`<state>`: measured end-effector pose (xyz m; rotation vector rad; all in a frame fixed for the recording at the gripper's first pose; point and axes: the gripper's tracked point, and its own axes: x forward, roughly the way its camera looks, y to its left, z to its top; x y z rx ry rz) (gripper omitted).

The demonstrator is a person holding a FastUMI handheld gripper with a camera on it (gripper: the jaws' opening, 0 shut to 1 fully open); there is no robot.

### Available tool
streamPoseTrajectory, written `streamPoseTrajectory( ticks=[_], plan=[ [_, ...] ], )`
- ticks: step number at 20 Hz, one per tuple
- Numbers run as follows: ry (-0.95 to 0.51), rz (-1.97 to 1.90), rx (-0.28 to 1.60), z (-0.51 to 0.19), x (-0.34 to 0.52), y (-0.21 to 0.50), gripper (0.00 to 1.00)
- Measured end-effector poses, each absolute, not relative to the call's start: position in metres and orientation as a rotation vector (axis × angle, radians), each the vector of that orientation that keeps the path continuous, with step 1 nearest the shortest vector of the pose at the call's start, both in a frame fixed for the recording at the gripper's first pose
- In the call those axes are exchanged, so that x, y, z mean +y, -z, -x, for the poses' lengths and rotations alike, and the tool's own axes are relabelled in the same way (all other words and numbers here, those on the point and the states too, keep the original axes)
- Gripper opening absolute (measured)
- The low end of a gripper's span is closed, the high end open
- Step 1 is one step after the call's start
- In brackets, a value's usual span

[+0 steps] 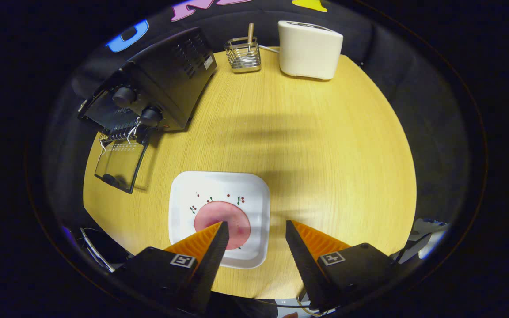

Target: Open the toaster oven, put the food inside, and close the toaster oven door.

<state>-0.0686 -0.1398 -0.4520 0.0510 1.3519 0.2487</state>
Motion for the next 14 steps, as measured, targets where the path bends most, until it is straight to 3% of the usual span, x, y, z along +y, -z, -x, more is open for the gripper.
streamPoseTrajectory(
  ticks=[3,4,5,6,8,10,14],
  plan=[
    [-0.243,-0.022,1.429,0.071,-0.14,0.476,0.69],
    [-0.249,-0.02,1.469,0.076,-0.14,0.48,0.57],
    [-0.238,-0.074,1.467,0.071,-0.133,0.481,0.56],
    [-0.227,-0.111,1.483,0.07,-0.131,0.486,0.37],
    [-0.243,-0.199,1.483,0.069,-0.133,0.483,0.18],
    [-0.253,-0.3,1.488,0.071,-0.128,0.478,0.06],
    [-0.217,-0.483,1.487,0.079,-0.12,0.474,0.05]
  ],
)
